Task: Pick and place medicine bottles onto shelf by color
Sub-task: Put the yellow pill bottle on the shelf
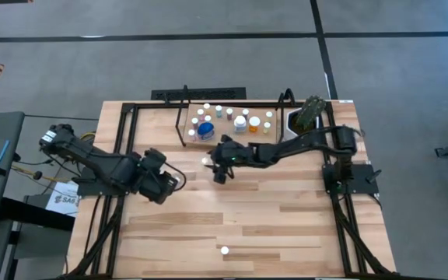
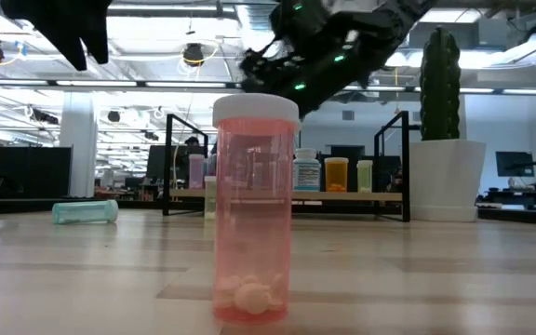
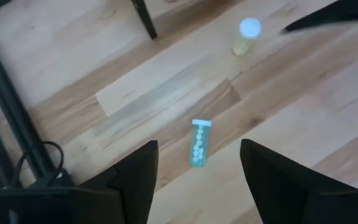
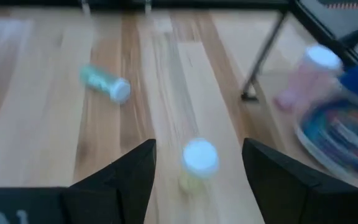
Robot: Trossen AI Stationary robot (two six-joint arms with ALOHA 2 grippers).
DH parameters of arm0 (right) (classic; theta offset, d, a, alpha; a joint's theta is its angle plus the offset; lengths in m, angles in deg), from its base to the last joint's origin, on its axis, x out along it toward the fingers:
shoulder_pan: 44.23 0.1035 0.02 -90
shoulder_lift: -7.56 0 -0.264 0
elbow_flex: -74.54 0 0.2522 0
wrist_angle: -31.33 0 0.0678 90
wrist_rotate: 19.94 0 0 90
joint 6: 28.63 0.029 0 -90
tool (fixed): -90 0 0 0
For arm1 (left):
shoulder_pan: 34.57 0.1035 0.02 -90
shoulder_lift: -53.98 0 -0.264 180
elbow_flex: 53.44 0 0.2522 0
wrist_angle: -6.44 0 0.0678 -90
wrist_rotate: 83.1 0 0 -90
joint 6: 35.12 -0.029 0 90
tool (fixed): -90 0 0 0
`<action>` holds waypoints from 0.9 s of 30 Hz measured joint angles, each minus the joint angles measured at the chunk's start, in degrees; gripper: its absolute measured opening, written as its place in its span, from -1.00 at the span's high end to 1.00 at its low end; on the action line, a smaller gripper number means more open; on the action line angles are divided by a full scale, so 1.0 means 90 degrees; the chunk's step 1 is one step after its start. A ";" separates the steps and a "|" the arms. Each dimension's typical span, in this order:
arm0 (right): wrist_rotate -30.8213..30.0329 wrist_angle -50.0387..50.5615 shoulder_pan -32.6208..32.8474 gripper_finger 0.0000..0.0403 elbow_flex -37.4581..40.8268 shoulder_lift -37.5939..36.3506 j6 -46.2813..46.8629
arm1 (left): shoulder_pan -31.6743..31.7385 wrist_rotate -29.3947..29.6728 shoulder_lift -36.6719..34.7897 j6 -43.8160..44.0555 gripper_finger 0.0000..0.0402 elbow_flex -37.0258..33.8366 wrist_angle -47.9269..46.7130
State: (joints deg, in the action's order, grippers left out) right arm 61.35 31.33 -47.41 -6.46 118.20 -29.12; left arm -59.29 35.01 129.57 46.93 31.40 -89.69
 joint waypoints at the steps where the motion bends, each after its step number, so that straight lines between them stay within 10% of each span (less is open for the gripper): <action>1: 0.0011 -0.0048 -0.0009 -0.29 -0.0116 0.0122 0.0000 | -0.0049 0.0059 0.0014 0.0057 -0.07 -0.0015 0.0038; 27: 0.0119 -0.0469 -0.0205 -0.29 -0.0394 0.0799 0.0713 | -0.0331 0.0475 0.0017 0.0255 -0.07 -0.0018 0.0093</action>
State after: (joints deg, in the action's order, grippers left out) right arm 62.42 27.10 -49.26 -10.01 125.39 -22.70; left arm -62.28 39.28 129.72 49.23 31.23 -88.86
